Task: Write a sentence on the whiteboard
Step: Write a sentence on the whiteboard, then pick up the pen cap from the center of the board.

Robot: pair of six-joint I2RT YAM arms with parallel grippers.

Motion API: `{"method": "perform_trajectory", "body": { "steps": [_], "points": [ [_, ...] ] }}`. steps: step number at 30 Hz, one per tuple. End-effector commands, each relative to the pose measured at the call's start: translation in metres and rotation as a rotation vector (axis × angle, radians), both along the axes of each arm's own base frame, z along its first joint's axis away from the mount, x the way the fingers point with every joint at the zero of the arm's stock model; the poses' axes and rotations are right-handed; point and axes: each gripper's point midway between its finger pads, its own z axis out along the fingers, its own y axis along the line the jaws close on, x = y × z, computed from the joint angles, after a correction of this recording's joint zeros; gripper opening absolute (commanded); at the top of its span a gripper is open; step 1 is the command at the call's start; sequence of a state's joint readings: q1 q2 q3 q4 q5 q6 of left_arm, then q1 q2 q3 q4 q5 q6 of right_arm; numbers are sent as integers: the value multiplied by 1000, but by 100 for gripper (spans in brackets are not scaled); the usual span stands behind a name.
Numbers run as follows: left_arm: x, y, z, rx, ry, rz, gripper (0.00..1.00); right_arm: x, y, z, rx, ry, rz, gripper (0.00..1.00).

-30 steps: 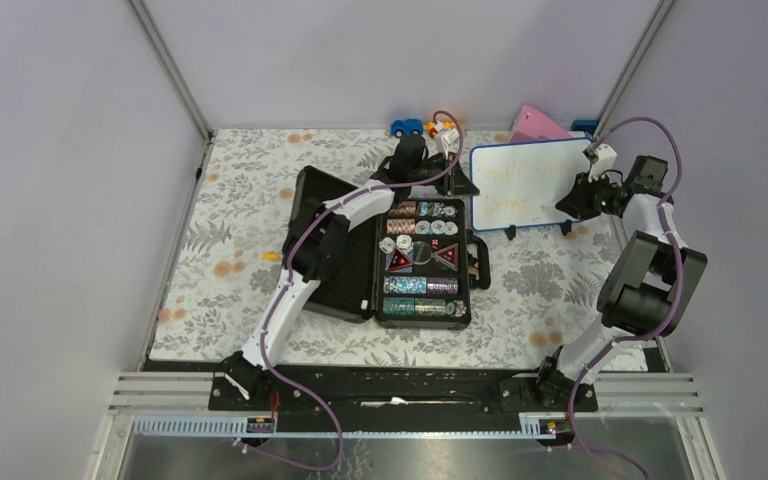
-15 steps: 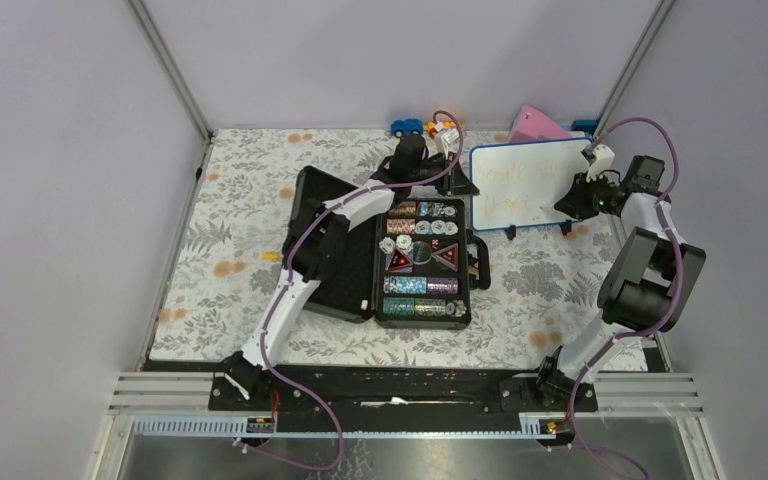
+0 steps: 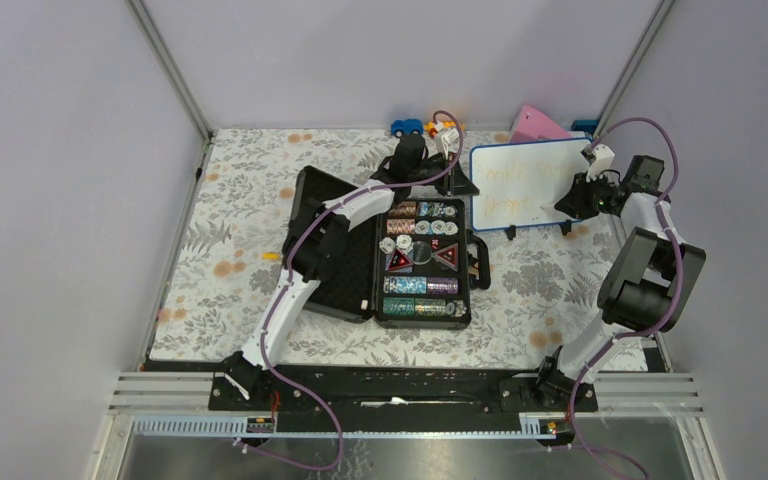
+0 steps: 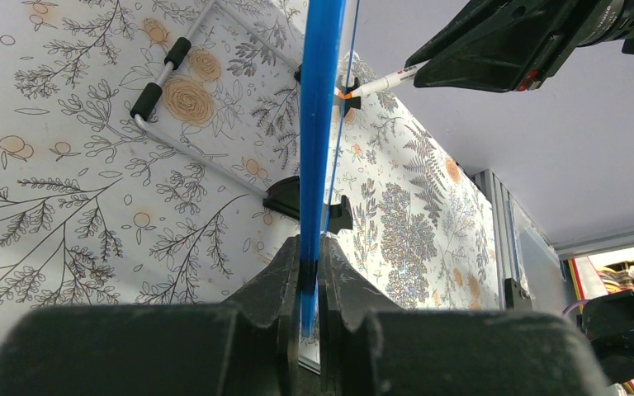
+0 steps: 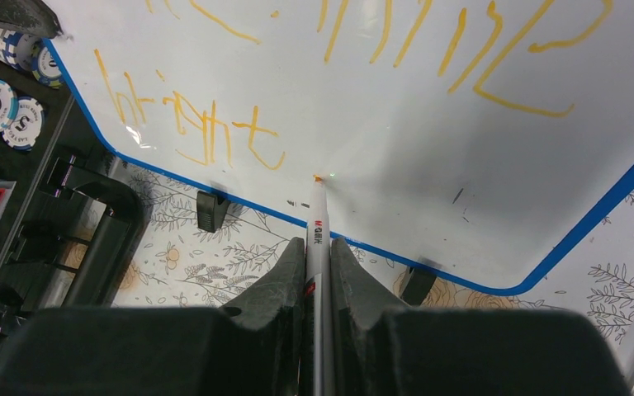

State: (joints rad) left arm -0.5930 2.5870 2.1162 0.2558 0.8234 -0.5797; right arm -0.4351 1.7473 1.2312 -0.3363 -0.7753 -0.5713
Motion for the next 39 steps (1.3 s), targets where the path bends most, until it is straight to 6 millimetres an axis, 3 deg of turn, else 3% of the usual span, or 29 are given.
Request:
{"method": "perform_trajectory", "body": {
  "steps": [1,8,13,18,21,23,28,32,39],
  "points": [
    [11,13,35,-34,-44,21,0,6,-13,15,-76,-59,-9,0],
    [11,13,37,-36,-45,23,0,0,-3,24,-44,-63,30,0],
    [12,14,44,-41,-52,28,13,-10,12,47,-6,-100,76,0],
    [11,15,52,-42,-60,33,36,-19,23,70,20,-137,103,0],
    [11,17,60,-46,-70,41,58,-22,26,80,26,-152,108,0],
    [10,18,66,-45,-80,46,66,-24,28,83,28,-155,109,0],
    [12,32,91,-38,-120,82,85,-28,33,92,41,-167,120,0],
    [15,55,110,-22,-147,126,90,-30,35,97,47,-175,122,0],
    [17,114,195,-38,-267,213,98,-34,46,105,63,-181,139,0]
  ]
}}
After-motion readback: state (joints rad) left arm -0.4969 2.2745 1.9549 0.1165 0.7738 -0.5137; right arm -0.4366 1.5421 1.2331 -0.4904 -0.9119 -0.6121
